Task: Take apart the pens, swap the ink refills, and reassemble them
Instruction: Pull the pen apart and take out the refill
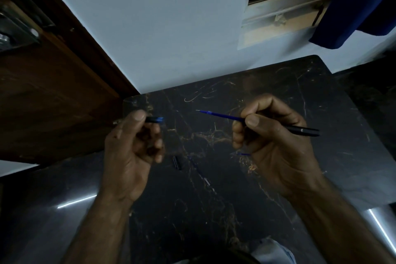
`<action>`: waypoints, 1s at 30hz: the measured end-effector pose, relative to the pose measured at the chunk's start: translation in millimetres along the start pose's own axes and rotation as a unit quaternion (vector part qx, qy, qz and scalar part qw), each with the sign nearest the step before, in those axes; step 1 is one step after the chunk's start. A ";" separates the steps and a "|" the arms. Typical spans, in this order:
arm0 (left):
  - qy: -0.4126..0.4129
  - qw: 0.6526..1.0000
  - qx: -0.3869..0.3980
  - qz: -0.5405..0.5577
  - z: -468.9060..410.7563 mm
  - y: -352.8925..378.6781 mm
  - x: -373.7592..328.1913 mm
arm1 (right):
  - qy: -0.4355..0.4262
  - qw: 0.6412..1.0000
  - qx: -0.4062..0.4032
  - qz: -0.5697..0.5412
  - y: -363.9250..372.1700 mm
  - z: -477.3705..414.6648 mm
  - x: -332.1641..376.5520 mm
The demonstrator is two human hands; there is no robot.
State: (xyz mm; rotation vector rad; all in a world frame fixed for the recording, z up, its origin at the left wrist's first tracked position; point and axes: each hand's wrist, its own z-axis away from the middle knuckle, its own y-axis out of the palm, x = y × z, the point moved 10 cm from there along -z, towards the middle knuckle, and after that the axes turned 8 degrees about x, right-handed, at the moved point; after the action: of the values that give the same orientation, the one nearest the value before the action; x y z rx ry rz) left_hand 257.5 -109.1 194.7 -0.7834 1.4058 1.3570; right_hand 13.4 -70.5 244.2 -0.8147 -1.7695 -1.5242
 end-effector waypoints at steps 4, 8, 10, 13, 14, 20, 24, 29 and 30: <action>-0.177 0.969 -0.087 -0.149 15.1 -94.5 102.8 | 0.033 0.999 -0.023 -0.018 -9.8 8.5 -6.5; -0.350 0.883 -0.057 -0.308 32.6 -151.2 215.5 | 0.055 0.998 -0.018 -0.032 -9.1 15.7 -14.9; -0.381 0.862 -0.060 -0.328 36.2 -161.4 245.1 | 0.060 0.998 -0.013 -0.028 -8.4 18.0 -18.1; -0.368 0.856 -0.086 -0.352 34.2 -160.7 260.2 | 0.067 0.997 -0.018 -0.025 -10.5 22.0 -21.6; -0.357 0.855 -0.100 -0.364 32.6 -159.8 259.0 | 0.070 0.997 -0.019 -0.023 -10.9 22.9 -22.6; -0.284 0.858 -0.155 -0.399 29.0 -154.7 246.7 | 0.080 0.996 -0.021 -0.018 -11.5 26.3 -25.3; -0.257 0.854 -0.173 -0.419 31.5 -152.1 242.6 | 0.082 0.996 -0.024 -0.021 -11.5 24.9 -25.9; -0.276 0.839 -0.171 -0.437 31.0 -152.5 243.1 | 0.085 0.996 -0.020 -0.022 -9.9 21.0 -27.7; -0.277 0.839 -0.171 -0.437 30.7 -152.6 242.6 | 0.085 0.996 -0.019 -0.022 -9.8 20.4 -28.0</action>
State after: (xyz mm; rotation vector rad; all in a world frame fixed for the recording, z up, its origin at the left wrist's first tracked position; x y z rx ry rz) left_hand 333.1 -60.8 -79.2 -0.9862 0.2442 0.9594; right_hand 20.5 -52.7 213.8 -0.6478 -1.6471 -1.6105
